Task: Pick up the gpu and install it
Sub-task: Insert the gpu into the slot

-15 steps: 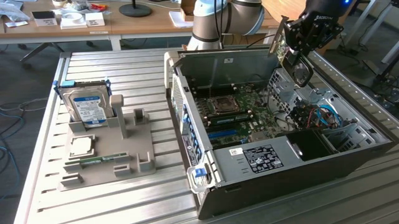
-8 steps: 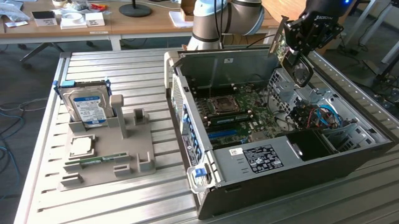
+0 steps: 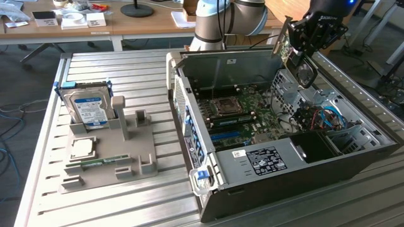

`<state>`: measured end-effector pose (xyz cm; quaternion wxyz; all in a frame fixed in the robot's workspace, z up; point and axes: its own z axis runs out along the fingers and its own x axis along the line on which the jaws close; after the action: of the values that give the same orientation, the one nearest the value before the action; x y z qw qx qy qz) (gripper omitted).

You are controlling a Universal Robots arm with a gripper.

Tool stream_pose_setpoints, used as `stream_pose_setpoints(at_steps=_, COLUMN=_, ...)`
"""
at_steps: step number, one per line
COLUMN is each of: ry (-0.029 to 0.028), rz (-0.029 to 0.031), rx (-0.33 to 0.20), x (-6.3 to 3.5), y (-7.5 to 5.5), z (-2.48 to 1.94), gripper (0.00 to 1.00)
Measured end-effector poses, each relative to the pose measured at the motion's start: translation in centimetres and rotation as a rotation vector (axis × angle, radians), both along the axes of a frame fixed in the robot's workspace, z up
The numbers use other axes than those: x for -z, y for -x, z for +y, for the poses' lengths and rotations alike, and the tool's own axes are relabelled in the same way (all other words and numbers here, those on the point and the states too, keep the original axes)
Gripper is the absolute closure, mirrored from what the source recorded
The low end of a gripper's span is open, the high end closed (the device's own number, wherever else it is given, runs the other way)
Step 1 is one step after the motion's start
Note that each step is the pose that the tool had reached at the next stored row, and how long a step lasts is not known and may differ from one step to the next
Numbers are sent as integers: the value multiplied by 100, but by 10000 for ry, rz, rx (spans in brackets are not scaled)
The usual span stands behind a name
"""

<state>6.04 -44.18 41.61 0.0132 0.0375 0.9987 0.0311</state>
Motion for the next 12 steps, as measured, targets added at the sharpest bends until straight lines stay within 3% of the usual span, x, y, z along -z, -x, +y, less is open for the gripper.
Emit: stream_pose_setpoints(at_steps=12, ry=0, rz=0, rx=-118, x=0, y=1, z=0, gripper=73)
